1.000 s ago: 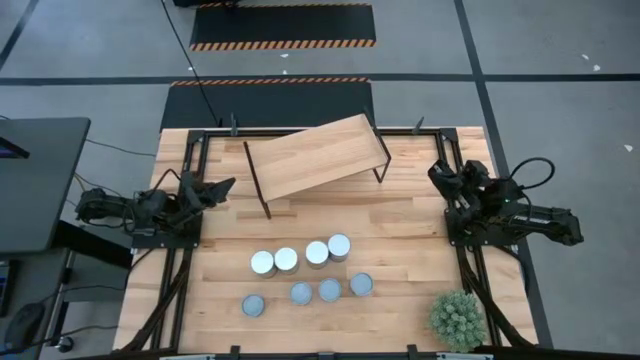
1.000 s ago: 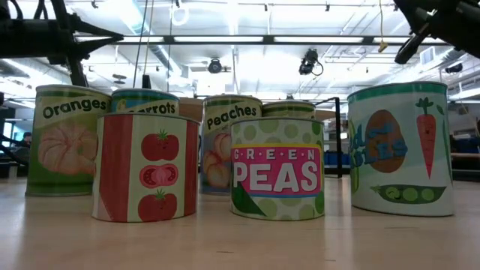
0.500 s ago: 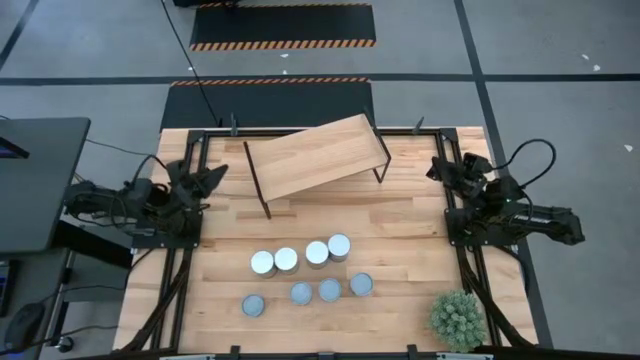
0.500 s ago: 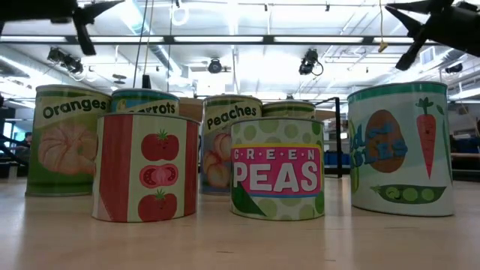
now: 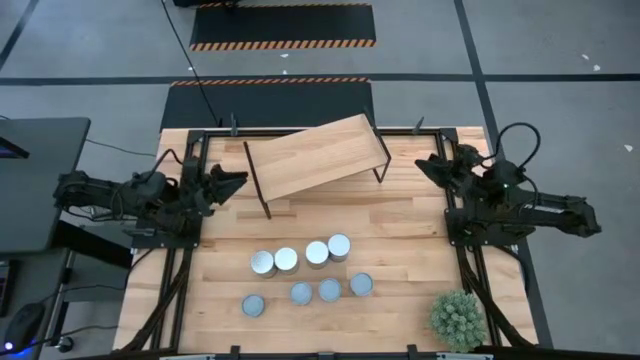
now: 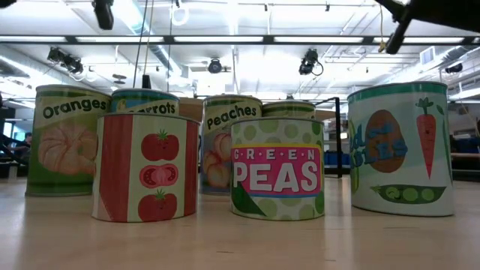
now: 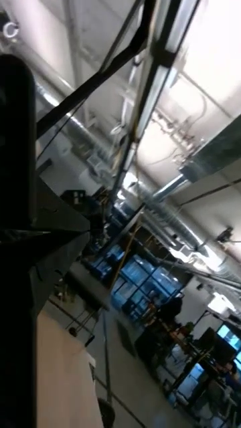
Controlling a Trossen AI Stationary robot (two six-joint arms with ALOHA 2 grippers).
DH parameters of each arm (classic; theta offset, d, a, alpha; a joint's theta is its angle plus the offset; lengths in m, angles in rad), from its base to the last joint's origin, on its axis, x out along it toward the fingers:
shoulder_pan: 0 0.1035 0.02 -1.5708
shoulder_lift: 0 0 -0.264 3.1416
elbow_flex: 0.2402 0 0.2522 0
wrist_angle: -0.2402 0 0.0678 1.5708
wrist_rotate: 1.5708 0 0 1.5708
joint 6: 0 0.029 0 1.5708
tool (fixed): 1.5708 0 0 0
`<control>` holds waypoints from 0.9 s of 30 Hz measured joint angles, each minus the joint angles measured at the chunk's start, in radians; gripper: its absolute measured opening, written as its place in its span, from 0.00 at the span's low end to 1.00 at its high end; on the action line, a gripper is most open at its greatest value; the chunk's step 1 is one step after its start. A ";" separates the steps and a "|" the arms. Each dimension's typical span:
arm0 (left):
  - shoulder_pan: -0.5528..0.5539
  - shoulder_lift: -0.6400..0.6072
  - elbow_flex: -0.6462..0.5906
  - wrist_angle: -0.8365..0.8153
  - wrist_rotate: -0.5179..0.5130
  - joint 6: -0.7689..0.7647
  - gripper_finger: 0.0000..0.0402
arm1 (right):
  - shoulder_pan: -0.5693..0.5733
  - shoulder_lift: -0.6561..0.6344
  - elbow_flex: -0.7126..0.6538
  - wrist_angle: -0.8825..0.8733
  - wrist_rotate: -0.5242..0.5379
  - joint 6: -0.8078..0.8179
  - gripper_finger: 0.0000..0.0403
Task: Pick and place cans onto a shelf
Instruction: Put the canned oranges on the shelf
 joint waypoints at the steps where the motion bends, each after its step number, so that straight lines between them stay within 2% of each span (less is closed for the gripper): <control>1: 0.000 0.017 0.018 0.000 0.001 0.006 0.41 | 0.000 0.021 0.013 -0.001 -0.014 -0.011 0.05; 8: -0.007 0.131 0.134 -0.094 0.022 0.027 0.47 | 0.000 0.159 0.096 -0.003 -0.156 -0.031 0.09; 13: -0.052 0.242 0.282 -0.370 0.084 0.002 0.54 | 0.011 0.242 0.174 -0.074 -0.275 -0.031 0.13; 18: -0.106 0.367 0.474 -0.674 0.122 0.050 0.55 | 0.056 0.307 0.260 -0.182 -0.286 -0.117 0.15; 22: -0.147 0.462 0.609 -0.914 0.169 0.077 0.55 | 0.088 0.348 0.294 -0.210 -0.233 -0.154 0.15; 27: -0.205 0.572 0.675 -1.045 0.270 0.070 0.55 | 0.126 0.380 0.304 -0.209 -0.175 -0.145 0.15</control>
